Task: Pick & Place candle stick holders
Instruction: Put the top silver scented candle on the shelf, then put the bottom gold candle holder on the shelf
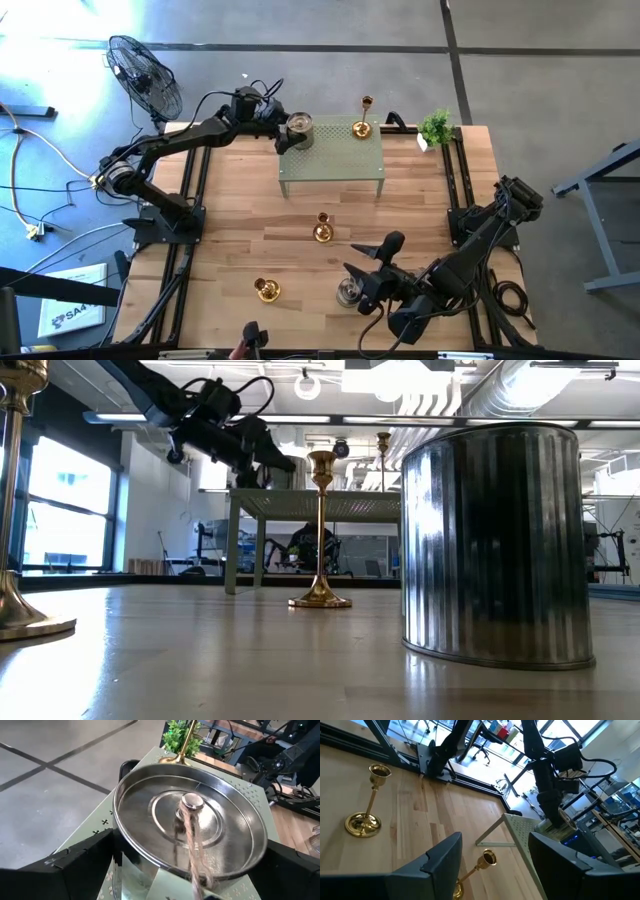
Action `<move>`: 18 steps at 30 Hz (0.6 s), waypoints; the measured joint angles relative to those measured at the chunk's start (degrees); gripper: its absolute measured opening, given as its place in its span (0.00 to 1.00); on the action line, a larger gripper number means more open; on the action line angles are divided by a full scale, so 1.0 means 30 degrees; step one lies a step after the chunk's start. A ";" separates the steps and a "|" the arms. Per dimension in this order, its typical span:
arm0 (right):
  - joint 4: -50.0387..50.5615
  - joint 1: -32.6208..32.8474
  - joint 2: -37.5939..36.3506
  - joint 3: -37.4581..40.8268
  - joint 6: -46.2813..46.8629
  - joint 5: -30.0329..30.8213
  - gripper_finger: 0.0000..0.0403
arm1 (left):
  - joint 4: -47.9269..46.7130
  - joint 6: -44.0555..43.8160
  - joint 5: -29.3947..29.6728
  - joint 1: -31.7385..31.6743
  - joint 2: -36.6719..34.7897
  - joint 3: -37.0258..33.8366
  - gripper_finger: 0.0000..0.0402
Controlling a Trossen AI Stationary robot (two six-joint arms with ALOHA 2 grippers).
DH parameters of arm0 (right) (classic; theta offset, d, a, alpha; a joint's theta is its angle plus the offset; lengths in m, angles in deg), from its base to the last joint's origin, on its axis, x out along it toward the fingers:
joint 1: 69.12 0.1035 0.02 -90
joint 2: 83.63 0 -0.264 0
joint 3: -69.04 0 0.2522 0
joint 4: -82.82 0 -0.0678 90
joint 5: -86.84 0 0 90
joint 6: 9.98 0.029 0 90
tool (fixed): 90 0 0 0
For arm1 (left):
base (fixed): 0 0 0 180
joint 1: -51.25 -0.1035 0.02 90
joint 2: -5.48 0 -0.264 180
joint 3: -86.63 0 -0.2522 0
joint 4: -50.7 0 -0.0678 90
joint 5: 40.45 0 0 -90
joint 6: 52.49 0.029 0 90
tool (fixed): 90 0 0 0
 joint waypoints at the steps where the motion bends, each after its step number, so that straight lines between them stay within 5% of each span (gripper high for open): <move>1: -0.0007 0.0000 0.0000 0.0000 -0.0008 0.0000 0.56 | 0.0015 0.0005 0.0017 -0.0002 -0.0075 -0.0004 0.99; 12: 0.0008 0.0000 0.0000 0.0000 -0.0038 0.0000 0.56 | 0.0290 0.0995 0.1127 -0.0006 -0.2982 0.0003 0.99; 18: 0.0001 0.0000 0.0000 0.0000 -0.0021 -0.0046 0.56 | -0.0729 0.1404 0.0054 0.0002 -0.5468 0.0025 0.99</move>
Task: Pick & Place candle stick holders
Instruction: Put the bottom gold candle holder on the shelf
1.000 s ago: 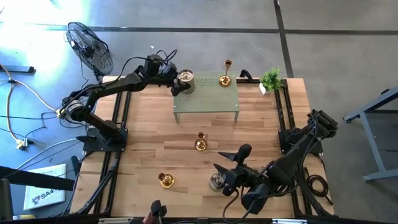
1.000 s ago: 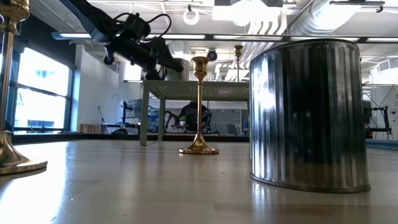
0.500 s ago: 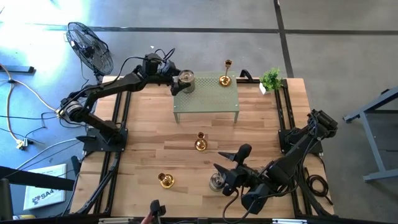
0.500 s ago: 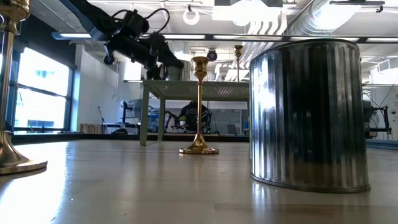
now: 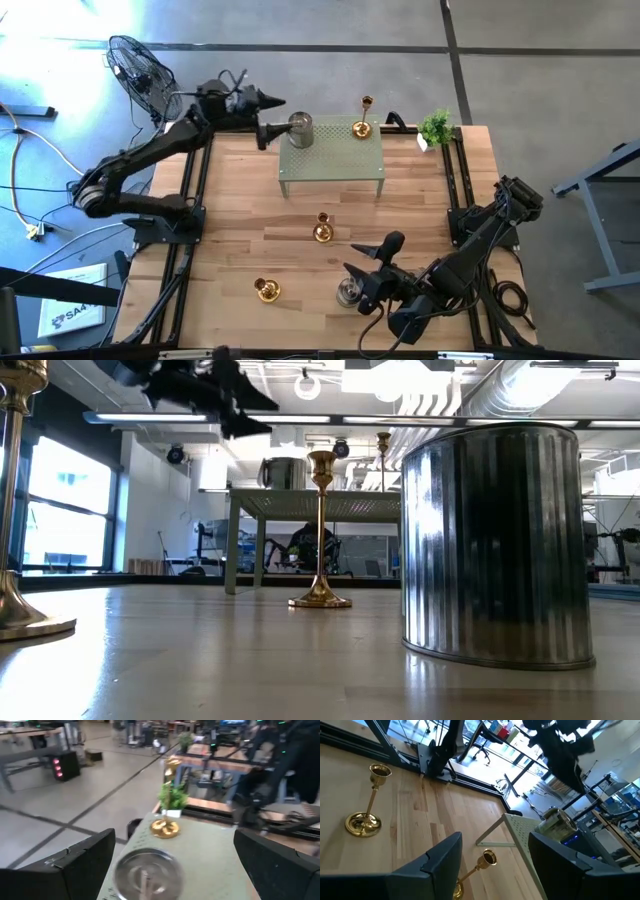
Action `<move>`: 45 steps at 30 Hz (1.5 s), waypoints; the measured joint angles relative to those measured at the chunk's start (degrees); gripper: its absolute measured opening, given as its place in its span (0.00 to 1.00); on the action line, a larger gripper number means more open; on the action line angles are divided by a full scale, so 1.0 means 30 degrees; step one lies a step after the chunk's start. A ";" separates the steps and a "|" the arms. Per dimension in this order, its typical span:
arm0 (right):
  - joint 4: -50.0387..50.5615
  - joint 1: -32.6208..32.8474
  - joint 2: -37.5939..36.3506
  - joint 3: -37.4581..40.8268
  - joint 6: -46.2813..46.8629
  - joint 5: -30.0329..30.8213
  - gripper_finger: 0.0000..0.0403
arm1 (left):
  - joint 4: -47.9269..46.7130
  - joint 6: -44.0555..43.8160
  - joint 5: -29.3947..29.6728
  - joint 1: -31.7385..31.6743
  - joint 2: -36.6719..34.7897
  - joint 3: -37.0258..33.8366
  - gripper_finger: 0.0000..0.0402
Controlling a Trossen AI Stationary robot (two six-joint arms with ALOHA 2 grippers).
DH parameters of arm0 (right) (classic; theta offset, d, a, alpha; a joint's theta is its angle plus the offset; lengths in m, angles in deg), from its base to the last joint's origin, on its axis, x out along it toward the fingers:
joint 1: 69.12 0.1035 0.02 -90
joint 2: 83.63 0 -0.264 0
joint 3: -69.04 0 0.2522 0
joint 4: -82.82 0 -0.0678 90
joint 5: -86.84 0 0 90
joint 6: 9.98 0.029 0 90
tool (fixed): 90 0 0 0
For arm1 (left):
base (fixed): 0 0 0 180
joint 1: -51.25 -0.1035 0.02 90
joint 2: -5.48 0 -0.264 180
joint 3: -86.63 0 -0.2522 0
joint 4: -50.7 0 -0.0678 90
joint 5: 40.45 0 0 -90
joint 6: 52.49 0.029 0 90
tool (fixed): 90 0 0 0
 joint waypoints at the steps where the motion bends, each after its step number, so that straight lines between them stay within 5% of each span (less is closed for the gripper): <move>1: 0.0000 0.0000 0.0000 0.0000 0.0013 0.0001 0.56 | -0.0447 0.0023 -0.0358 0.0000 -0.0412 0.0000 0.99; 7: -0.0018 0.0000 0.0000 0.0004 0.0306 -0.0264 0.56 | -0.4484 0.1278 -0.2836 0.0216 -0.2862 0.0007 0.99; 11: -0.0120 0.0000 0.0000 0.0007 0.0592 -0.0421 0.56 | -0.8197 0.4567 -0.3228 0.1946 -0.4277 0.0007 0.99; 17: -0.0469 0.0022 0.0000 0.0007 0.0838 -0.0566 0.56 | -1.1038 0.5293 -0.0546 0.6464 -0.5886 0.0007 0.99; 21: -0.0597 0.0029 0.0000 0.0007 0.1119 -0.1490 0.56 | -1.1748 0.3225 0.1259 1.0120 -0.6846 -0.0254 0.99; 32: -0.0618 0.0253 0.0007 0.0007 0.2832 -0.3519 0.56 | -0.9456 -0.3874 1.2100 2.2259 -0.9852 -0.4982 0.99; 39: -0.1130 0.0893 0.0007 0.0007 0.4154 -0.3884 0.56 | -0.5017 -0.4844 1.8029 2.9490 -0.9059 -0.7837 0.99; 45: -0.2921 0.1685 0.0007 0.0007 0.3494 -0.3851 0.56 | -0.4905 -0.6862 2.2789 3.3892 -0.7808 -0.8520 0.99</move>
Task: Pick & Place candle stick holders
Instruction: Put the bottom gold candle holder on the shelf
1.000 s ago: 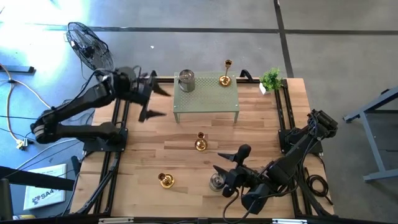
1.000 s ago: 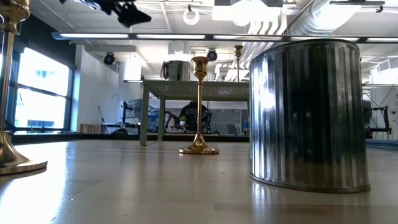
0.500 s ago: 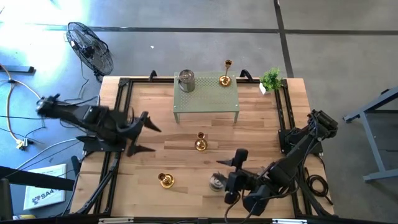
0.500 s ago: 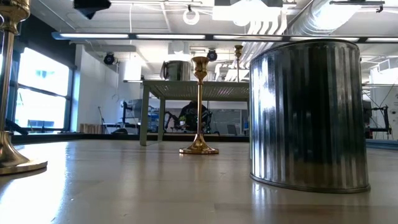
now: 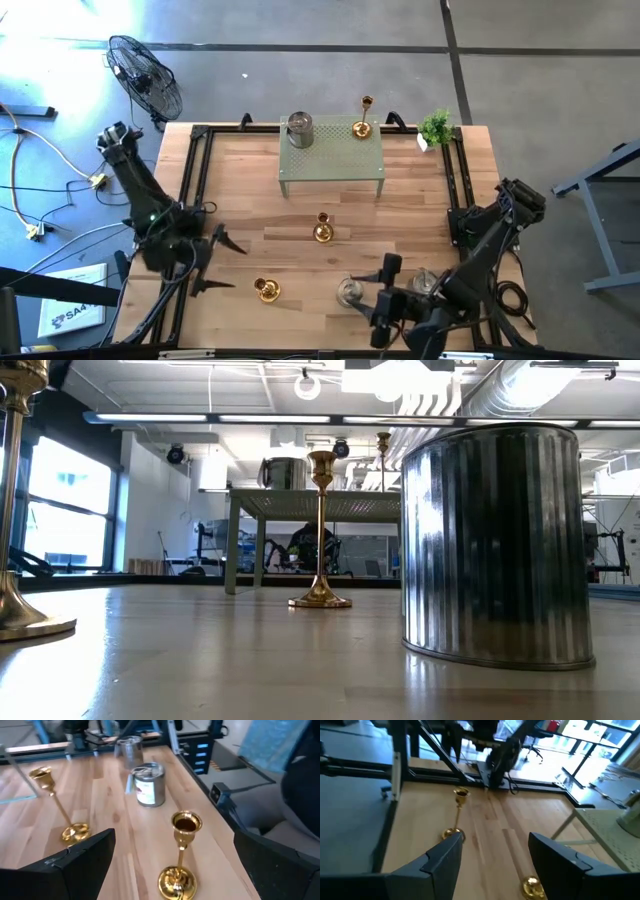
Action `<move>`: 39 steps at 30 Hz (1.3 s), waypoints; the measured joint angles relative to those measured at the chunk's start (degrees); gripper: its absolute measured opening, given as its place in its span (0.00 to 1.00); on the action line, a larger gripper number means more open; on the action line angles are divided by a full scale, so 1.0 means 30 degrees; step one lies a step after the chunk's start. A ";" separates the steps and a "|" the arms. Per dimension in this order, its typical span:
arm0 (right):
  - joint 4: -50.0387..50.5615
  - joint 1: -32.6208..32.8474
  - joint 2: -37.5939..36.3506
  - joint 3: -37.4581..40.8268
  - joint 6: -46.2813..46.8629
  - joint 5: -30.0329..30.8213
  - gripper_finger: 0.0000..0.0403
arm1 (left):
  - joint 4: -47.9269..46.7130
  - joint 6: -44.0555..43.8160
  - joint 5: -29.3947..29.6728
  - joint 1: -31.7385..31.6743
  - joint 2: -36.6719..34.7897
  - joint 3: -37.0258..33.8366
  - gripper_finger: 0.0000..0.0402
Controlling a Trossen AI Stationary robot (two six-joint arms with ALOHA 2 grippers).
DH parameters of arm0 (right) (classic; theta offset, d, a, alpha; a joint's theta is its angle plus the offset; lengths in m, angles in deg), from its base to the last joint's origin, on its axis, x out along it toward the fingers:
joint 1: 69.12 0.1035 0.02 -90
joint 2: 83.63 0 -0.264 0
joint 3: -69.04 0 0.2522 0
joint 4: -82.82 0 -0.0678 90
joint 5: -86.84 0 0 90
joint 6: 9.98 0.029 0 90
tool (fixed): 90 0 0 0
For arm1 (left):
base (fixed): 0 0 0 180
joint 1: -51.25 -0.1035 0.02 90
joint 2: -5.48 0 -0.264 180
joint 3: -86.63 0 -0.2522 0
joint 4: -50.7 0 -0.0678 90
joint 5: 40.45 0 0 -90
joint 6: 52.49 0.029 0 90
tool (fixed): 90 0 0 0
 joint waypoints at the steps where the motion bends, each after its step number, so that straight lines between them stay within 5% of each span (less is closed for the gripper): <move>1: -0.0264 0.0116 0.0000 0.0000 -0.0212 0.0062 0.56 | 0.0043 -0.0464 0.0916 0.0478 0.0224 -0.0035 0.99; 9: -0.0948 0.0399 0.0000 0.0000 -0.1120 0.0130 0.56 | 0.1506 -0.3934 0.5853 0.2275 0.2253 -0.1156 0.99; 20: -0.0970 0.0435 0.0572 0.0000 -0.1033 -0.0107 0.56 | 1.0358 -0.4970 0.5420 0.2245 0.6448 -0.5035 0.99; 39: -0.1023 0.0435 0.0576 0.0000 -0.0655 -0.0016 0.56 | 1.7056 -0.1962 0.3604 0.2216 1.0520 -0.5555 0.99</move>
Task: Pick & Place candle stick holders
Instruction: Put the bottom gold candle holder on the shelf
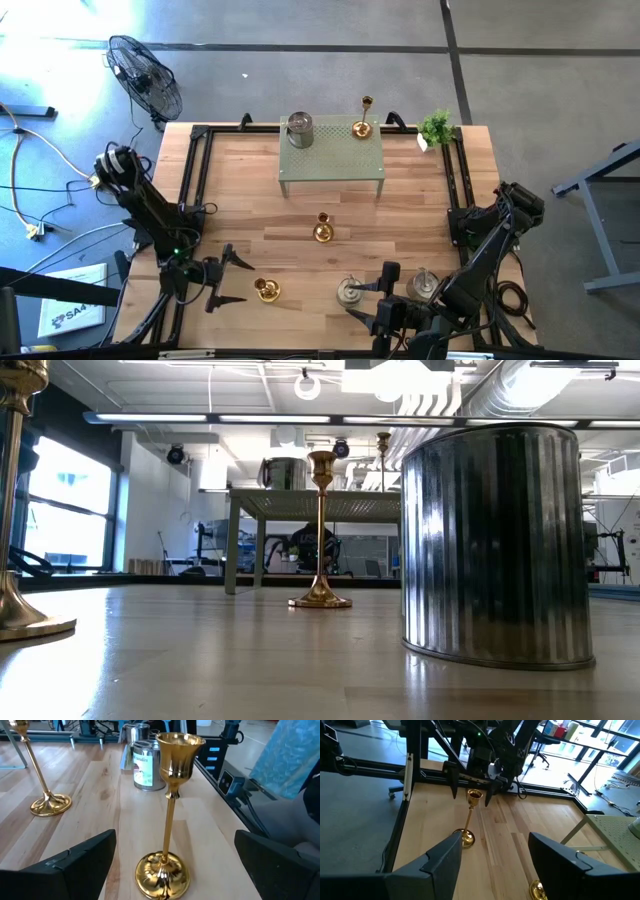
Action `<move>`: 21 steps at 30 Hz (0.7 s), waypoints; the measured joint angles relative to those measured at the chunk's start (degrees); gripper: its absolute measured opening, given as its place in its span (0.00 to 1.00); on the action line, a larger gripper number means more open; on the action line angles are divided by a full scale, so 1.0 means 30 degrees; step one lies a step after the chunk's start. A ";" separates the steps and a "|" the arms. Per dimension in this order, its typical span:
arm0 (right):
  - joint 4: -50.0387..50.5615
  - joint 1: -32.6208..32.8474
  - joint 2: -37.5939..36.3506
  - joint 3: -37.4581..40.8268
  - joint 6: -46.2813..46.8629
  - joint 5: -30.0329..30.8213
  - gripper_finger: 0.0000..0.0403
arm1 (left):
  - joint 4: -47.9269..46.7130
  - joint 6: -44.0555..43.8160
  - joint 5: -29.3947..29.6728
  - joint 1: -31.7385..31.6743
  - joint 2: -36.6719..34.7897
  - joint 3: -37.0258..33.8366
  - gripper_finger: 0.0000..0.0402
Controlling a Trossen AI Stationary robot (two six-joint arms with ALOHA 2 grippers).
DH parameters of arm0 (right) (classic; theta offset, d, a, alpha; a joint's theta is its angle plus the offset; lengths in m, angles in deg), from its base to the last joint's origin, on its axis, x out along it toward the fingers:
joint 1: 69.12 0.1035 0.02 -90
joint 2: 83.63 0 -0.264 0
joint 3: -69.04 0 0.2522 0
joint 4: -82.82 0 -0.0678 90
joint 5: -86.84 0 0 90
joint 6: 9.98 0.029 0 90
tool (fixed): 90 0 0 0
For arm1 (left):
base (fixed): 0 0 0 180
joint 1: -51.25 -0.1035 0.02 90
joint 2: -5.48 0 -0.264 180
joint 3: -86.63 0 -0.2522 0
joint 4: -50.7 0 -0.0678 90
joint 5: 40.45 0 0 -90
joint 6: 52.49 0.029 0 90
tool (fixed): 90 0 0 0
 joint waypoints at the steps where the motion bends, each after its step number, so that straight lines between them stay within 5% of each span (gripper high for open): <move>1: 0.0002 0.0000 0.0000 0.0000 0.0000 0.0000 0.56 | 0.0029 -0.0020 0.0020 0.0000 0.0108 0.0000 0.99; 11: 0.0002 0.0000 0.0000 0.0000 -0.0007 -0.0004 0.56 | 0.3407 0.0934 0.0447 -0.0266 0.2005 0.0000 0.99; 21: -0.0005 0.0000 0.0000 0.0000 -0.0007 -0.0157 0.56 | 0.7358 0.0911 -0.3498 -0.4003 0.5126 0.0051 0.99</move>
